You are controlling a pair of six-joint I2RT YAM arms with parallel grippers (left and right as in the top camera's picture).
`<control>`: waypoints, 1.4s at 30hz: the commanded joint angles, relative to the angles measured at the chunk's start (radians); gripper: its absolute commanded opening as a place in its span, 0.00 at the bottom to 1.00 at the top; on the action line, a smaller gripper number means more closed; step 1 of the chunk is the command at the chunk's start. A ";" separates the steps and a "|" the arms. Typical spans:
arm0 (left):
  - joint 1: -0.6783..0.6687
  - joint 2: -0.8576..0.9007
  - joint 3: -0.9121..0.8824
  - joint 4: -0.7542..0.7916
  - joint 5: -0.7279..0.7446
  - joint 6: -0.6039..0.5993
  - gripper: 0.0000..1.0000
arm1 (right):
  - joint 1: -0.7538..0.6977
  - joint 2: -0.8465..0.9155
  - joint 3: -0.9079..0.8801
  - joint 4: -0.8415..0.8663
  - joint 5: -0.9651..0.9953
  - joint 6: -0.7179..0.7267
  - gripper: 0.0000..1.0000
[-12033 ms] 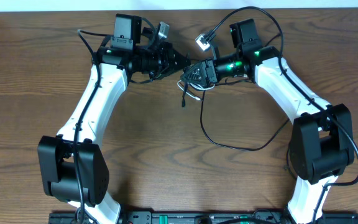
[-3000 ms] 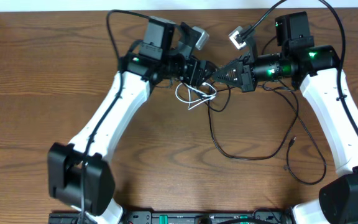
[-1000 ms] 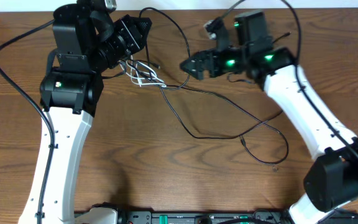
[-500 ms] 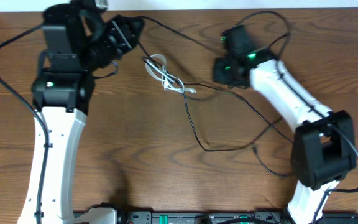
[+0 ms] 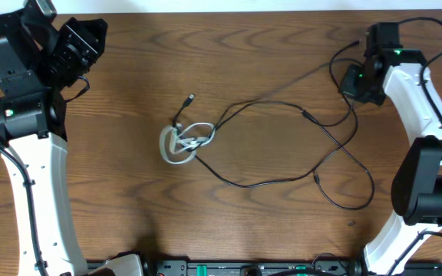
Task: Untangle cables
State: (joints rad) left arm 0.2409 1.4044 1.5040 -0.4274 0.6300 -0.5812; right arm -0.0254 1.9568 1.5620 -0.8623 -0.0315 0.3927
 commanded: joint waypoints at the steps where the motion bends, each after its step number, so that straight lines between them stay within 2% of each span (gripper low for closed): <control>1: -0.021 -0.017 0.032 -0.018 0.017 0.051 0.07 | 0.013 -0.008 0.005 0.014 -0.130 -0.145 0.01; 4: -0.050 -0.016 0.032 -0.063 0.012 0.107 0.07 | 0.014 -0.030 0.022 0.002 -0.195 -0.208 0.01; 7: -0.089 -0.013 0.032 -0.138 -0.021 0.184 0.08 | 0.009 -0.066 0.052 -0.027 -0.200 -0.207 0.01; 12: -0.193 0.014 0.024 -0.302 -0.159 0.273 0.08 | -0.027 -0.118 0.069 -0.062 -0.190 -0.108 0.01; 17: -0.282 0.071 0.018 -0.441 -0.291 0.312 0.21 | -0.098 -0.115 0.068 -0.116 -0.156 -0.045 0.03; 22: -0.333 0.141 0.014 -0.534 -0.340 0.344 0.25 | -0.154 -0.109 0.066 -0.180 -0.100 -0.028 0.04; 25: -0.354 0.174 -0.006 -0.541 -0.340 0.349 0.28 | -0.168 -0.105 0.065 -0.204 -0.093 -0.034 0.12; 30: -0.400 0.232 -0.026 -0.536 -0.323 0.348 0.32 | -0.167 -0.104 0.064 -0.208 -0.068 -0.034 0.45; 34: -0.457 0.296 -0.026 -0.513 -0.317 0.344 0.33 | -0.167 -0.104 0.064 -0.208 -0.064 -0.034 0.65; 42: -0.500 0.390 -0.028 -0.507 -0.317 0.380 0.32 | -0.167 -0.104 0.064 -0.217 -0.064 -0.042 0.70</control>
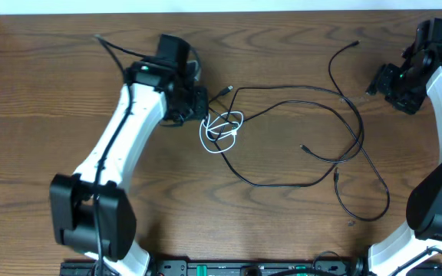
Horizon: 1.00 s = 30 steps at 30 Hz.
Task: Untangle cables
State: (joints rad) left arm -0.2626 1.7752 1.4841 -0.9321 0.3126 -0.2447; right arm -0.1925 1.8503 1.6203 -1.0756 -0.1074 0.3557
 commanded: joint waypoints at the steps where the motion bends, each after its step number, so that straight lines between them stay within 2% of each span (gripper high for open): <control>1: 0.003 0.023 -0.011 -0.002 0.000 0.060 0.32 | 0.000 0.002 0.005 -0.004 0.011 -0.005 0.70; 5: 0.003 0.023 -0.047 0.026 0.001 0.109 0.34 | 0.000 0.002 0.005 -0.005 0.011 -0.005 0.70; 9: 0.003 0.023 -0.134 0.138 0.068 0.164 0.38 | 0.000 0.002 0.005 -0.010 0.011 -0.005 0.71; 14: 0.002 0.024 -0.240 0.281 0.088 0.165 0.43 | 0.003 0.002 0.005 -0.013 0.011 -0.005 0.71; 22: -0.004 0.030 -0.325 0.378 0.106 0.162 0.49 | 0.015 0.002 0.005 -0.015 0.011 -0.005 0.72; 29: -0.027 0.064 -0.346 0.456 0.106 0.157 0.48 | 0.037 0.002 0.005 -0.017 0.011 -0.021 0.72; 30: -0.027 0.064 -0.346 0.459 0.106 0.157 0.38 | 0.040 0.002 0.005 -0.016 0.011 -0.021 0.72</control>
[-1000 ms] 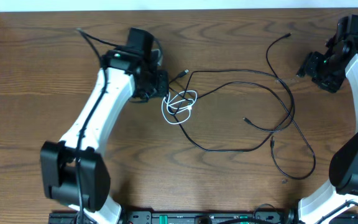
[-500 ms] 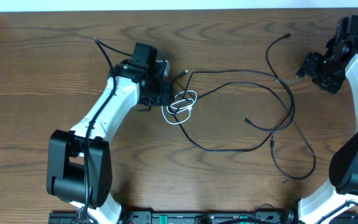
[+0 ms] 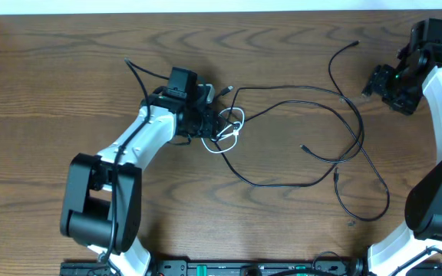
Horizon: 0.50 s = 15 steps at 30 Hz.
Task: Untangle cables
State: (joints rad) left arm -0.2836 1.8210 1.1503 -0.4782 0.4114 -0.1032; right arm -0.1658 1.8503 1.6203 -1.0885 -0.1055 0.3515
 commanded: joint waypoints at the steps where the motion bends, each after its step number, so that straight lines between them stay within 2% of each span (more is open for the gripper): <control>1: -0.006 0.018 -0.012 0.006 0.008 0.015 0.27 | 0.014 0.002 0.005 -0.003 0.009 -0.017 0.72; 2: -0.006 0.014 -0.011 0.005 0.007 0.012 0.08 | 0.018 0.002 0.005 -0.003 0.009 -0.017 0.72; 8: -0.006 -0.084 0.035 -0.032 0.007 -0.033 0.07 | 0.049 0.002 0.005 0.006 -0.080 -0.090 0.70; 11: -0.006 -0.205 0.087 -0.058 0.008 -0.055 0.08 | 0.078 0.002 0.005 0.021 -0.216 -0.192 0.66; 15: -0.006 -0.393 0.128 -0.041 0.008 -0.143 0.07 | 0.130 0.002 0.005 0.052 -0.434 -0.296 0.62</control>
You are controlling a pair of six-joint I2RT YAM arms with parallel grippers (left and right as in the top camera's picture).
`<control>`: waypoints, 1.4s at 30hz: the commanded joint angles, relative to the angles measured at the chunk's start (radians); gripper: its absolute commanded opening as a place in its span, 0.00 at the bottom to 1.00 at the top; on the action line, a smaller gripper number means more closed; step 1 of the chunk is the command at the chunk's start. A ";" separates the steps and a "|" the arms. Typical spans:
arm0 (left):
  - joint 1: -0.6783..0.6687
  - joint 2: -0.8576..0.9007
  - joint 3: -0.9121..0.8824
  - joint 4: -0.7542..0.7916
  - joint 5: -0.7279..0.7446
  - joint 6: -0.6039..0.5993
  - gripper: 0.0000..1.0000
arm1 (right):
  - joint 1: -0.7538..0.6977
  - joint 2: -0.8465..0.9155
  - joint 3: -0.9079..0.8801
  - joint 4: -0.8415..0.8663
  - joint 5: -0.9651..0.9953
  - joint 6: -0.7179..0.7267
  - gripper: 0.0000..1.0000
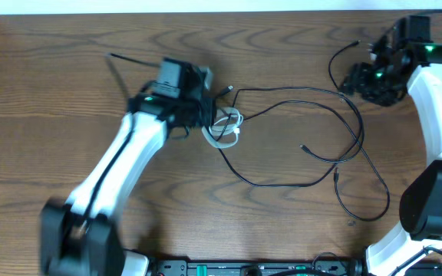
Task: Untangle cables
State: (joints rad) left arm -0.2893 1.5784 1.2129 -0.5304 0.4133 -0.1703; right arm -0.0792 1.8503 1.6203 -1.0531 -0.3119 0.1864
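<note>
A small white cable coil (227,127) lies left of the table's middle, with a long black cable (313,92) running through it and looping off to the right. My left gripper (206,116) sits against the coil's left side. The arm is blurred and the fingers are hidden under the wrist. My right gripper (357,79) hovers at the far right, just beside the black cable's upper curl (338,57). Its jaws cannot be made out.
Loose black plug ends lie at the centre right (304,148) and lower right (336,176). Another black loop (374,207) trails toward the front right. The wooden table (67,153) has a white edge at the back.
The left arm has swung, its elbow now further toward the front left, and the white coil sits slightly flatter. The right gripper has moved left toward the black cable's upper curl.
Both arms were first at the far corners, with the white coil and black cable at mid-table. Then the left gripper was beside the coil, which lay further right, and the black loops had changed shape. It stayed at the coil; now the right gripper is nearer the cable.
</note>
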 commanded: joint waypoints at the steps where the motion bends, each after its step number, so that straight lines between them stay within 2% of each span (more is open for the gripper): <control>1: 0.000 -0.180 0.068 0.017 0.006 -0.090 0.07 | 0.054 0.002 0.005 0.025 -0.261 -0.143 0.62; 5: 0.000 -0.319 0.069 0.051 0.006 -0.151 0.07 | 0.117 0.002 0.006 0.085 -0.412 -0.185 0.61; 10: 0.000 -0.410 0.070 0.112 0.006 -0.216 0.07 | 0.184 0.002 0.006 0.175 -0.520 -0.188 0.62; 15: 0.000 -0.462 0.070 0.296 0.089 -0.259 0.07 | 0.239 0.002 0.006 0.232 -0.534 -0.156 0.63; 23: 0.000 -0.473 0.070 0.463 0.096 -0.397 0.07 | 0.298 0.002 0.006 0.250 -0.570 -0.167 0.66; 30: 0.003 -0.473 0.070 0.674 0.095 -0.534 0.07 | 0.369 0.002 0.006 0.283 -0.544 -0.193 0.67; 36: 0.003 -0.469 0.070 0.762 0.026 -0.726 0.07 | 0.371 0.002 0.006 0.309 -0.544 -0.194 0.68; 42: 0.003 -0.462 0.070 0.786 -0.007 -0.748 0.08 | 0.365 0.002 0.006 0.322 -0.573 -0.212 0.68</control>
State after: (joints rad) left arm -0.2890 1.1122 1.2758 0.2474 0.4377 -0.8711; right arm 0.2920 1.8503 1.6203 -0.7380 -0.8490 0.0097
